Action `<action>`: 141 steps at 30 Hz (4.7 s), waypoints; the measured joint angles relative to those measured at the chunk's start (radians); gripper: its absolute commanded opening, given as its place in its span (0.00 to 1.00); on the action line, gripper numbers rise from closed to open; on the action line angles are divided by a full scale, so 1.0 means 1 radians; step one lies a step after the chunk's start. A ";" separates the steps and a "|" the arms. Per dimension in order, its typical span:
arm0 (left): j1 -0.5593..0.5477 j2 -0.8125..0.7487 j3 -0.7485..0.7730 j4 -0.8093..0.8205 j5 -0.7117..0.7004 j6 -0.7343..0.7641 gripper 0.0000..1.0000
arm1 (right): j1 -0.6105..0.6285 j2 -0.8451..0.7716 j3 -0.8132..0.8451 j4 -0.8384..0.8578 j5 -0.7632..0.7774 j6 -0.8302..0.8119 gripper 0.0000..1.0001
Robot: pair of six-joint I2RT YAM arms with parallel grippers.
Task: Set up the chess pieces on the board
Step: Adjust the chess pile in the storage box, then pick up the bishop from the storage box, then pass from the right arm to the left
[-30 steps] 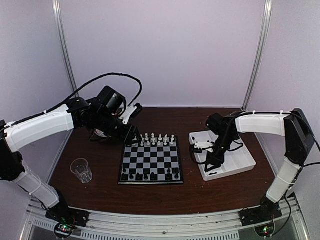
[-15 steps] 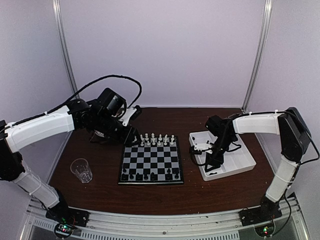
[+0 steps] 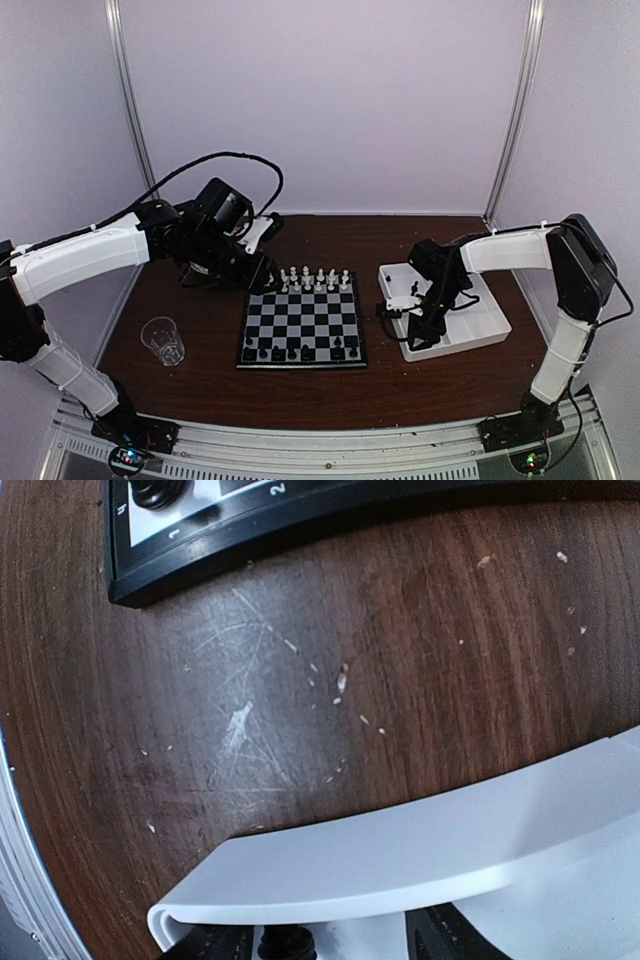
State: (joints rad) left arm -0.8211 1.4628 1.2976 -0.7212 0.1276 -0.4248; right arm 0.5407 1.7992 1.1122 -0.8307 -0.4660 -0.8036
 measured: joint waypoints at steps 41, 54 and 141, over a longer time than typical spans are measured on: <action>0.000 0.012 -0.028 0.044 0.030 -0.013 0.40 | -0.064 -0.066 0.010 0.080 0.109 0.207 0.42; 0.000 0.025 -0.028 0.047 0.036 -0.013 0.40 | -0.064 -0.069 0.061 -0.035 0.154 0.327 0.46; -0.148 0.626 0.244 0.832 0.637 -0.576 0.34 | 0.058 -0.341 0.155 -0.167 -0.141 0.249 0.07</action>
State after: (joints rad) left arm -0.9688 2.0892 1.5414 0.1112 0.7647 -1.0004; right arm 0.5991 1.4586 1.2675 -0.9977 -0.6071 -0.5545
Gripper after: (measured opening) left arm 0.379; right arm 0.088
